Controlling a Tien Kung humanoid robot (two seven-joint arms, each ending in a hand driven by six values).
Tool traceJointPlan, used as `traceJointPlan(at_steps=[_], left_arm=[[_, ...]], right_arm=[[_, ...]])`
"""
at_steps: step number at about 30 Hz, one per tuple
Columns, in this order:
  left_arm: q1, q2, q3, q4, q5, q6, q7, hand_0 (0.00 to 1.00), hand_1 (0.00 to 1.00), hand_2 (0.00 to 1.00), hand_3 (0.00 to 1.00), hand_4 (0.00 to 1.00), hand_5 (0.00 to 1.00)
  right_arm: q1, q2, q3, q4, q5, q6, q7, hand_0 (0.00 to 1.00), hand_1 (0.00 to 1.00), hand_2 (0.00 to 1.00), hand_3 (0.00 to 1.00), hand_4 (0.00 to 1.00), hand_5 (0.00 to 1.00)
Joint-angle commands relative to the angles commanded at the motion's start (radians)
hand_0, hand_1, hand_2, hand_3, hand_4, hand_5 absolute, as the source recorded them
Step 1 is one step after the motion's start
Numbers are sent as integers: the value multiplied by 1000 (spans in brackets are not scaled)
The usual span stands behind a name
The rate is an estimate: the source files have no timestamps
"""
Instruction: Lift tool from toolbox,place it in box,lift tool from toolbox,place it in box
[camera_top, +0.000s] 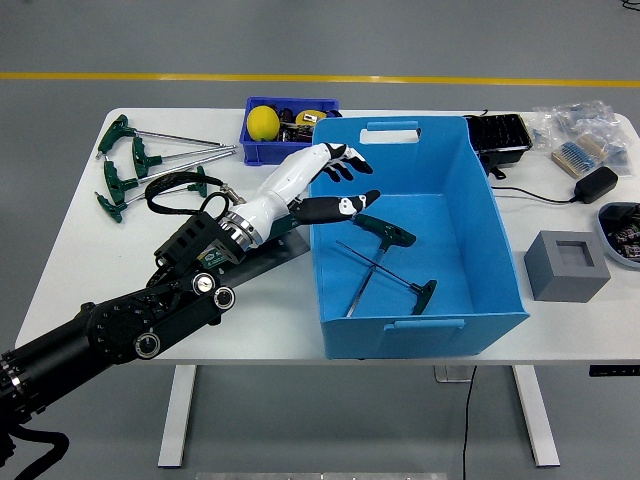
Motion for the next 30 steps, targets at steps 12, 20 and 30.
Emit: traceJointPlan(at_steps=[12, 20, 30], left_arm=[[213, 15, -326, -92, -447, -83, -43, 650, 651, 696, 674, 809, 795], [334, 4, -559, -88, -389, -71, -53, 657, 656, 707, 680, 818, 835], [402, 39, -686, 1, 9, -97, -33, 815, 796, 852, 780, 982, 587]], right_arm=[[-15, 6, 9, -2, -13, 0, -3, 700, 672, 720, 551, 787, 690], [-20, 10, 6, -3, -8, 1, 0, 696, 672, 720, 551, 787, 691], [-21, 12, -3, -4, 12, 3, 4, 698, 672, 720, 551, 786, 689]])
